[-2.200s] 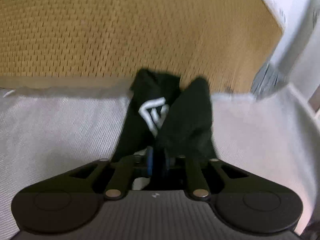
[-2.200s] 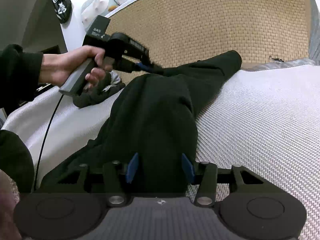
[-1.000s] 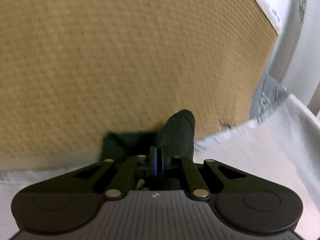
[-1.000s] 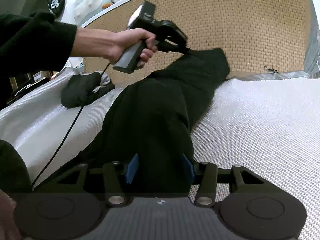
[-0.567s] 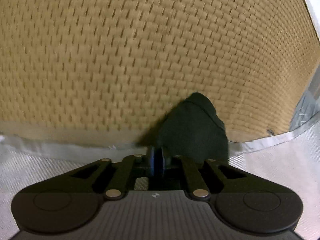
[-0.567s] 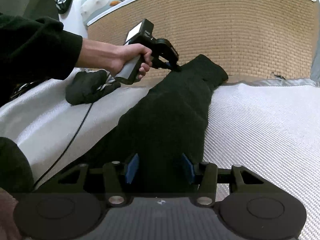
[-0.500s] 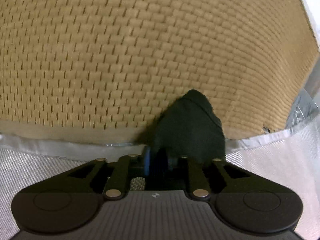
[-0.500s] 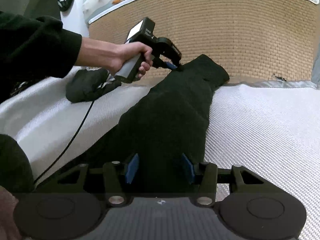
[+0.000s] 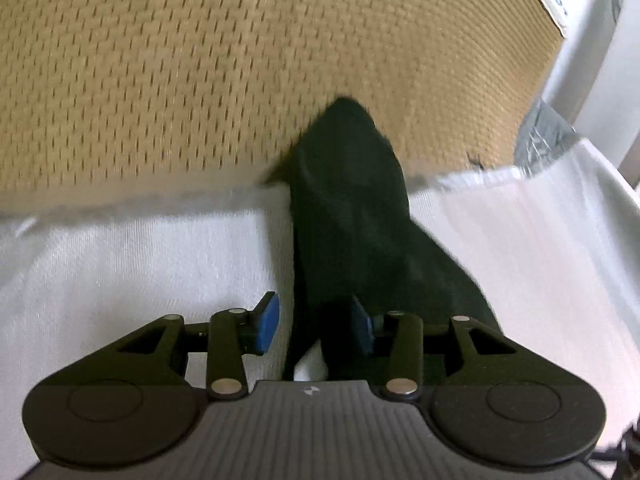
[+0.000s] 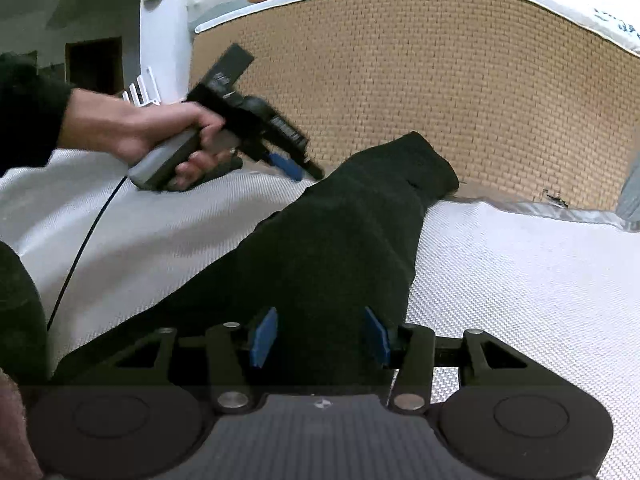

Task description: Fold clothes

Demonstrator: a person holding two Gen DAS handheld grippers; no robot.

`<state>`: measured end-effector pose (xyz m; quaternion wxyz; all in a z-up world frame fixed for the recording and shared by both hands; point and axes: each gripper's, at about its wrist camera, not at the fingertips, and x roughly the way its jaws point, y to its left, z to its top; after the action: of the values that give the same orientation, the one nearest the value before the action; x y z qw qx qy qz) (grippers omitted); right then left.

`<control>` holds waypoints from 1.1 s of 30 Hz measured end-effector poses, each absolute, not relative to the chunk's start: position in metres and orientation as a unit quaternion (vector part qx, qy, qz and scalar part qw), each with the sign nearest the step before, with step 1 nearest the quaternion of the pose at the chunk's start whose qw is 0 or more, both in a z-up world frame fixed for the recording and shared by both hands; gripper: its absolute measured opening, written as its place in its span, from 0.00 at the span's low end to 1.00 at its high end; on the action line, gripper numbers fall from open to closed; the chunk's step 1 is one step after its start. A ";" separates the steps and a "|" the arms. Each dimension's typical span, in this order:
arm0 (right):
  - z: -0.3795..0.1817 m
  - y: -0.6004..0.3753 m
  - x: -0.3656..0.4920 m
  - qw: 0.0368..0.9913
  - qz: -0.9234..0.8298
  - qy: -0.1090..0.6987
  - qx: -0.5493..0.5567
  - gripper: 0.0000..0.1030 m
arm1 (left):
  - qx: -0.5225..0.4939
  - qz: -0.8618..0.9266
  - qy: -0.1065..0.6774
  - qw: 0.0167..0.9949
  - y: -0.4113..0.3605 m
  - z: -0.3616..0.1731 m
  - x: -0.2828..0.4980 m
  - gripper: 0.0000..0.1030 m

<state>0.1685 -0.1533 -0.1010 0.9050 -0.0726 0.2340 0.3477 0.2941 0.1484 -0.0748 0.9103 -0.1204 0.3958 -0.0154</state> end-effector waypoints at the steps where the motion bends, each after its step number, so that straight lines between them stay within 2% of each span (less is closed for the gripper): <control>1: -0.101 -0.154 0.166 0.908 0.343 0.230 -0.075 0.51 | -0.126 -0.022 0.403 0.906 0.148 -0.079 0.288 0.45; 8: -0.103 -0.160 0.165 0.907 0.337 0.239 -0.080 0.51 | -0.159 -0.056 0.423 0.890 0.144 -0.106 0.255 0.52; 13: -0.105 -0.160 0.169 0.903 0.335 0.261 -0.068 0.51 | -0.278 -0.051 0.417 0.864 0.165 -0.125 0.253 0.54; 17: -0.104 -0.160 0.164 0.900 0.340 0.264 -0.071 0.51 | -0.327 -0.061 0.405 0.852 0.164 -0.135 0.255 0.55; 19: -0.106 -0.158 0.161 0.897 0.342 0.268 -0.077 0.51 | -0.341 -0.073 0.402 0.847 0.159 -0.137 0.257 0.49; 22: -0.107 -0.155 0.156 0.894 0.349 0.270 -0.076 0.51 | -0.352 -0.093 0.397 0.843 0.150 -0.138 0.259 0.27; 27: -0.109 -0.151 0.149 0.893 0.355 0.257 -0.101 0.51 | -0.299 -0.091 0.354 0.881 0.152 -0.109 0.253 0.20; 33: -0.104 -0.145 0.151 0.892 0.368 0.246 -0.096 0.51 | -0.258 -0.030 0.338 0.905 0.174 -0.076 0.251 0.19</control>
<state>0.1506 -0.1449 -0.1038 0.8915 -0.0965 0.2459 0.3679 0.2515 0.1739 -0.0762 0.9047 -0.2582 0.3376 -0.0296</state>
